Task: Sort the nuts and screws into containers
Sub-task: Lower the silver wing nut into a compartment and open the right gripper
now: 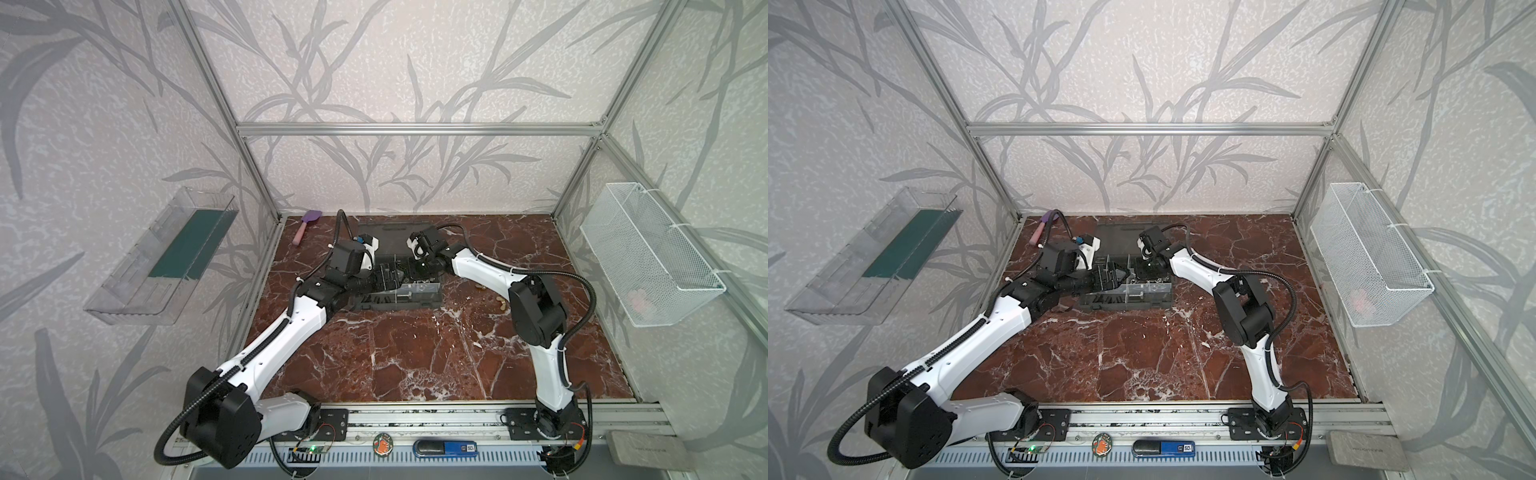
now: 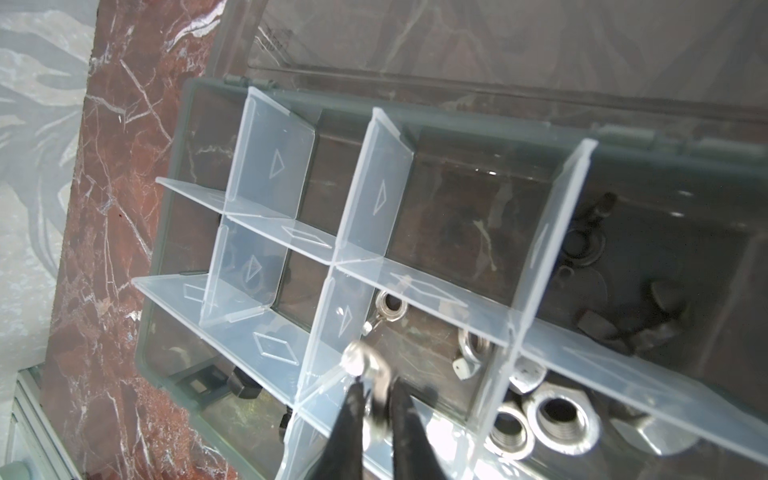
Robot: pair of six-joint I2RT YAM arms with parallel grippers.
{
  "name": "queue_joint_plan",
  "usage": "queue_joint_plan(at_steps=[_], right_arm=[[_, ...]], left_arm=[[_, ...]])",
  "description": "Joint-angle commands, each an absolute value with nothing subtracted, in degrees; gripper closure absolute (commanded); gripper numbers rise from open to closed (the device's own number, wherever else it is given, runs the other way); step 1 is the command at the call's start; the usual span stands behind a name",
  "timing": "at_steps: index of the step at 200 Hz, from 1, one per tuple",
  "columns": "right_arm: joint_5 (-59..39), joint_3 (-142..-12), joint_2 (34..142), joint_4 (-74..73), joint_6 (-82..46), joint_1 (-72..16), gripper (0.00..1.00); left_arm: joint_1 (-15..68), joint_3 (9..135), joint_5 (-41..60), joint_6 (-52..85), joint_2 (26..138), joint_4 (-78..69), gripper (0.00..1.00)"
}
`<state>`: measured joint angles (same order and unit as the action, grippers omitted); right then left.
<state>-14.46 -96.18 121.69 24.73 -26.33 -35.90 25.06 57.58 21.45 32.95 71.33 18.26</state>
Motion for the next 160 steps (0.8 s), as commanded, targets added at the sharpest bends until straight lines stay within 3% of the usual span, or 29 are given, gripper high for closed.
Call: queue_joint_plan(at_steps=[1,101,160], right_arm=[[-14.1,-98.3,121.9,26.8,-25.6,-35.9,0.79],[-11.0,-96.5,113.5,30.7,-22.2,-33.7,0.74],[-4.6,-84.7,101.2,34.1,-18.2,-25.8,0.72]], left_arm=[[24.8,57.4,22.3,32.4,70.9,18.0,0.0],[25.0,59.4,24.1,32.2,72.5,17.4,0.0],[27.7,62.0,24.7,32.4,76.4,15.4,0.01]])
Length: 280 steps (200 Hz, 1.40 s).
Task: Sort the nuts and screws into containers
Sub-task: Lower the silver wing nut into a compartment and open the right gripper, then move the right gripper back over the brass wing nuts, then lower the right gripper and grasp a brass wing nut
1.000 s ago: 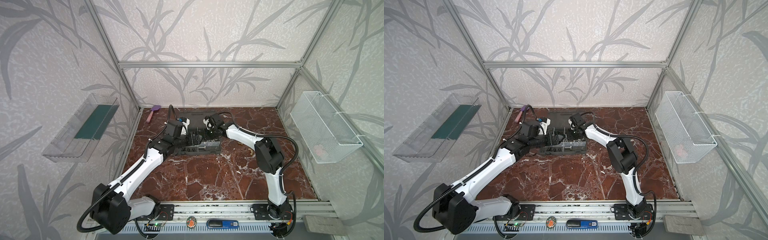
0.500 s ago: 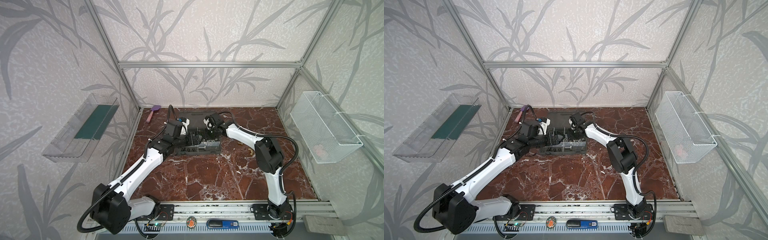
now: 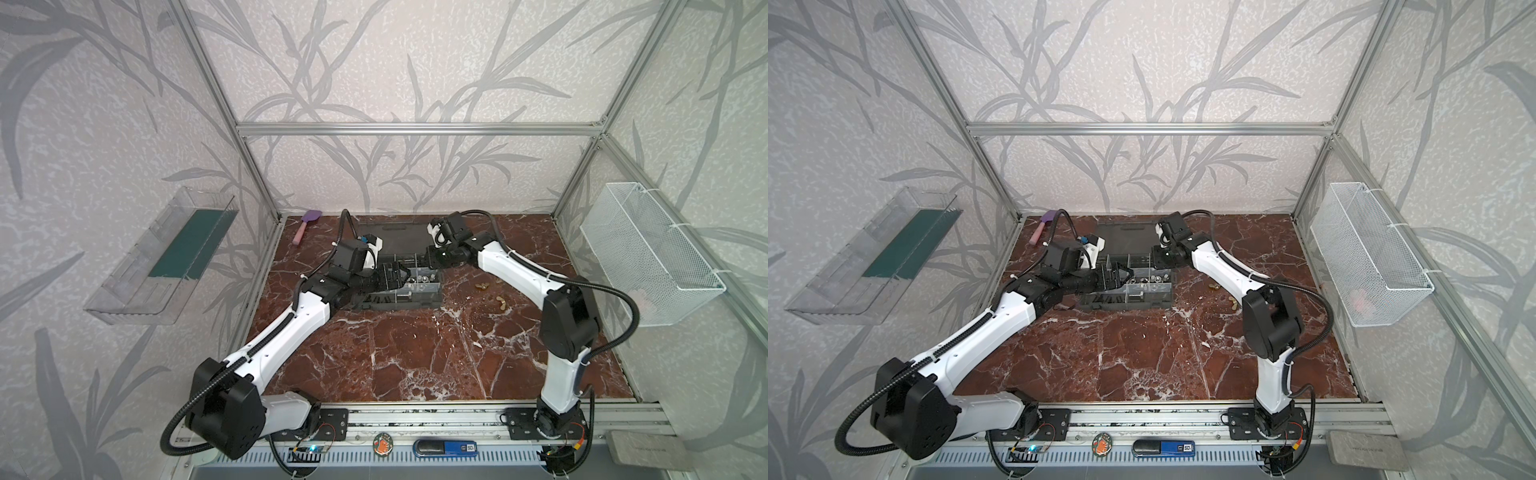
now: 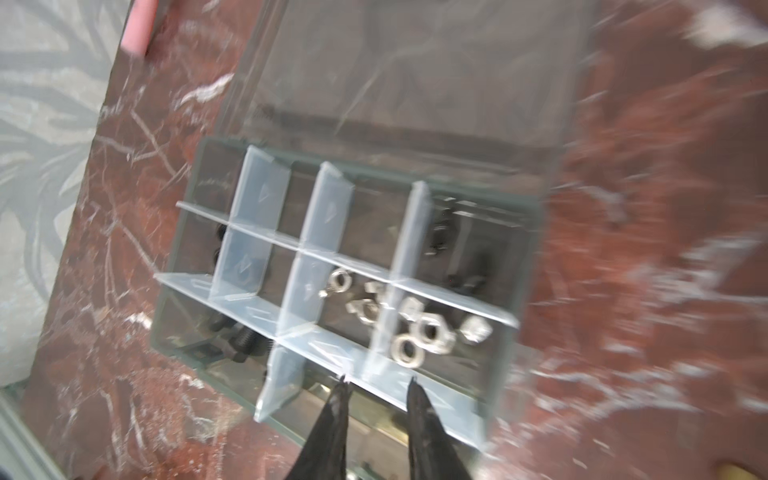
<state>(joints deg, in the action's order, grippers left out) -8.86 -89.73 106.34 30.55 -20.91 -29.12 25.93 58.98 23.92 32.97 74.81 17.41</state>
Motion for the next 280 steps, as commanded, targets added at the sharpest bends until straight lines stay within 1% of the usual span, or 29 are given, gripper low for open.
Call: queue_joint_plan(at_steps=[1,44,82,117,169,217,280], right_arm=[[-4.5,-84.5,100.9,34.1,-18.1,-25.6,0.72],[-3.2,-76.6,95.4,40.5,-15.1,-17.1,0.69],[0.6,-71.0,93.9,42.8,-13.3,-12.9,0.69],[6.6,-68.8,95.4,44.2,-11.9,-12.0,0.69],[12.8,-68.5,100.8,45.2,-10.6,-12.0,0.71],[14.7,-70.2,105.7,44.5,-10.3,-12.0,0.73],[14.6,-71.8,109.8,43.9,-10.1,-12.0,0.73]], left_arm=[[27.9,62.1,24.7,32.4,76.5,15.3,0.01],[33.6,63.7,25.4,33.1,81.5,11.9,0.0],[38.3,65.3,26.5,35.7,87.4,7.6,0.0],[40.6,67.6,27.9,37.3,91.2,5.0,0.01],[40.9,66.8,27.9,36.5,91.4,4.9,0.01],[40.8,65.7,27.4,35.6,90.3,6.0,0.0],[40.5,65.4,27.0,35.1,90.3,6.6,0.01]])
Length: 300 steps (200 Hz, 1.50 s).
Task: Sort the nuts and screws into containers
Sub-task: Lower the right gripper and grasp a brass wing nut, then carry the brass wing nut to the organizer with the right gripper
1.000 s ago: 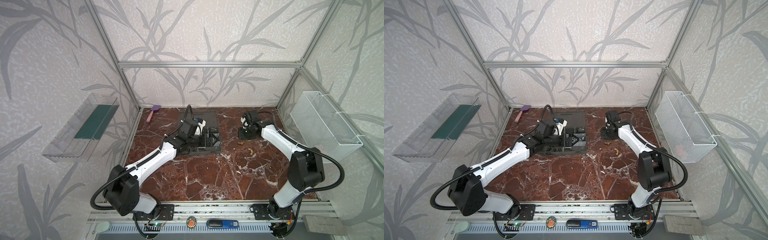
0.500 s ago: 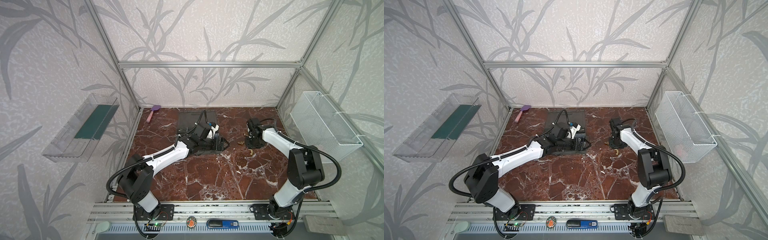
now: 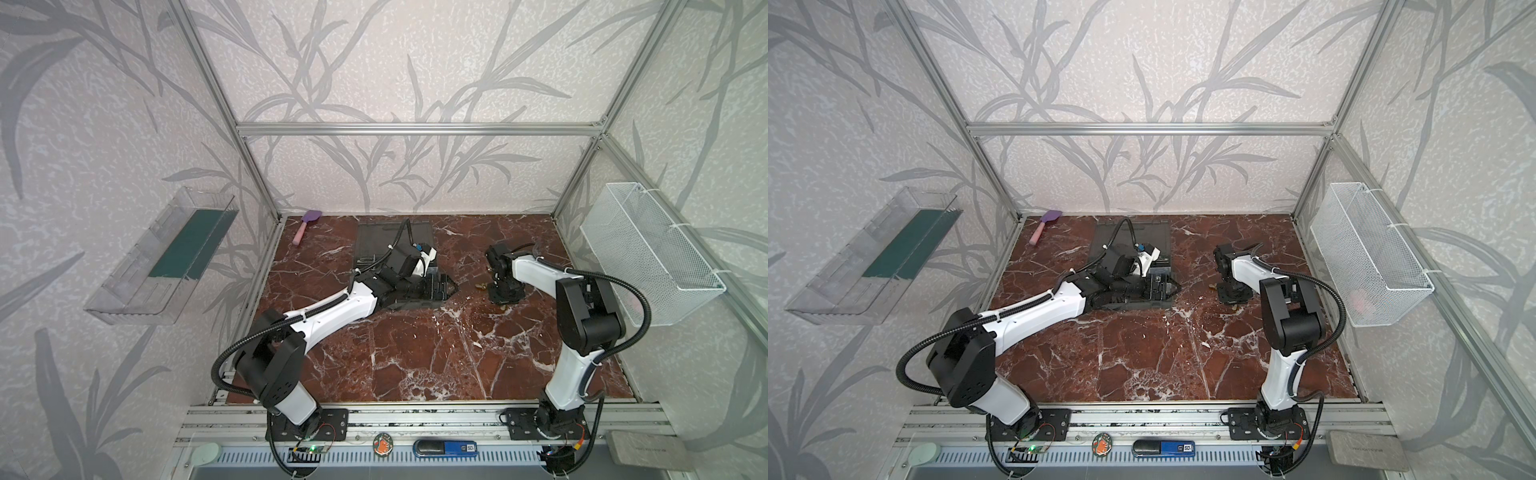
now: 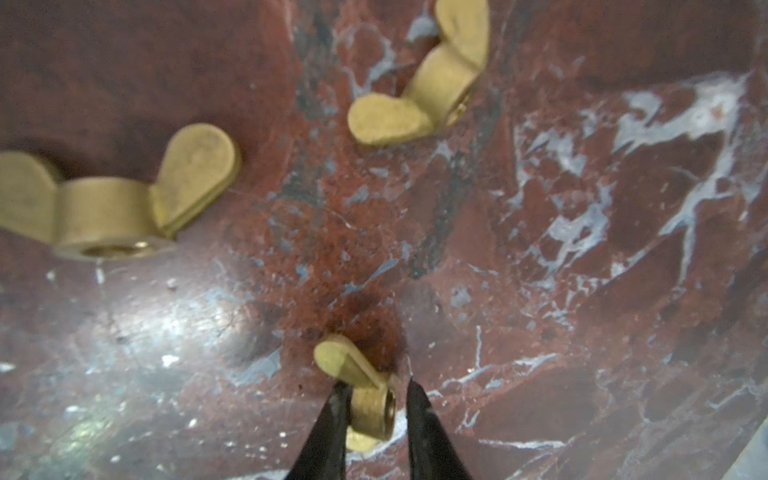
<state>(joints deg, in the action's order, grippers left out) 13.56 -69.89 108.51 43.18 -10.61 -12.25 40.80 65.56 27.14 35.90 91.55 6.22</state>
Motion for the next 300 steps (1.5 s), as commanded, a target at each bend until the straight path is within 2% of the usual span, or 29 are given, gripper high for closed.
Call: queue_joint_plan(at_steps=[1,38,90,202,237,300], right_arm=[[14.6,-71.9,109.8,43.9,-10.1,-12.0,0.73],[14.5,-72.3,110.1,43.7,-10.0,-12.0,0.81],[13.3,-72.3,110.2,43.4,-9.9,-12.0,1.0],[5.8,-76.5,105.2,42.7,-12.0,-15.3,1.0],[0.2,-79.1,103.5,40.0,-13.4,-19.3,1.0],[-4.1,-88.1,104.9,35.2,-16.8,-28.8,1.0]], left_arm=[[40.5,65.5,27.0,35.1,90.3,6.6,0.01],[40.2,66.2,27.0,34.8,90.7,7.1,0.01],[40.1,67.1,27.0,34.7,91.0,7.9,0.01],[38.1,68.4,24.3,32.1,87.1,13.1,0.01],[34.3,66.4,24.9,32.6,83.3,13.9,0.0],[26.4,61.8,25.1,31.9,74.8,17.8,0.01]])
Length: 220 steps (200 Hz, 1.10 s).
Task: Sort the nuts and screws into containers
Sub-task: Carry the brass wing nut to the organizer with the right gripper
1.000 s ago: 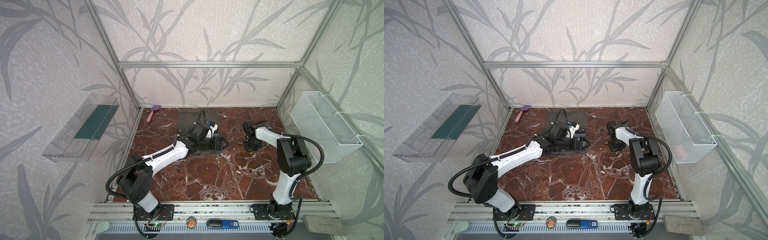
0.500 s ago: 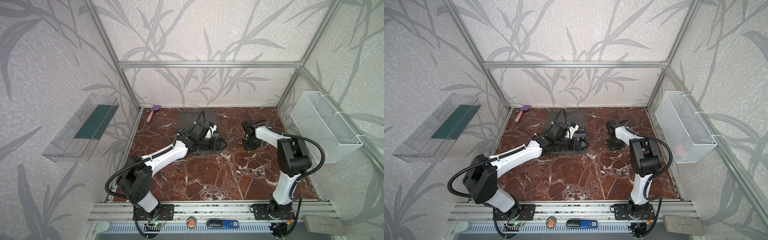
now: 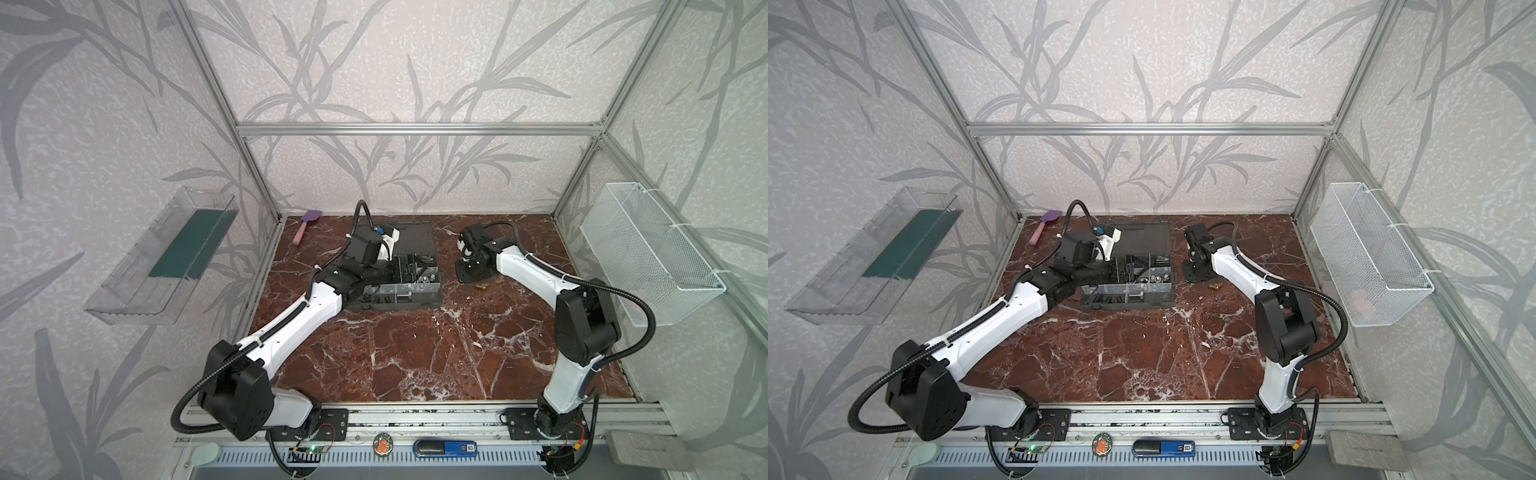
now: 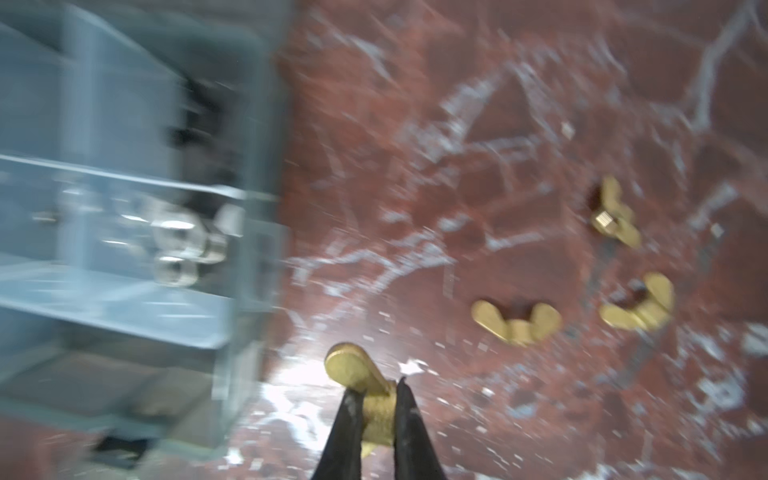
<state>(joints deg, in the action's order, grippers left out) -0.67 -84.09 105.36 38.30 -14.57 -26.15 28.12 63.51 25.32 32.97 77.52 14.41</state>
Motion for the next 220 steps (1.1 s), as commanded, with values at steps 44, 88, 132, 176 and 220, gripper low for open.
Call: queue_joint_plan(at_steps=[44,88,132,176,220], right_arm=[[-10.3,-94.0,110.5,28.6,-21.1,-32.4,1.0],[-15.9,-99.9,118.1,23.6,-25.6,-35.1,1.0],[-18.7,-105.7,125.0,22.4,-28.9,-38.2,1.0],[-18.5,-110.4,130.2,25.4,-29.7,-40.4,0.97],[-17.5,-112.4,131.9,28.1,-29.0,-41.1,0.87]], left_arm=[[22.4,58.2,26.5,33.0,70.7,17.1,0.01],[18.0,53.7,30.9,38.0,69.4,12.8,0.01],[15.4,50.9,31.8,39.2,68.3,12.2,0.01],[13.6,50.2,32.4,39.4,67.9,12.0,0.01],[12.9,49.9,32.6,39.2,68.4,11.9,0.01]])
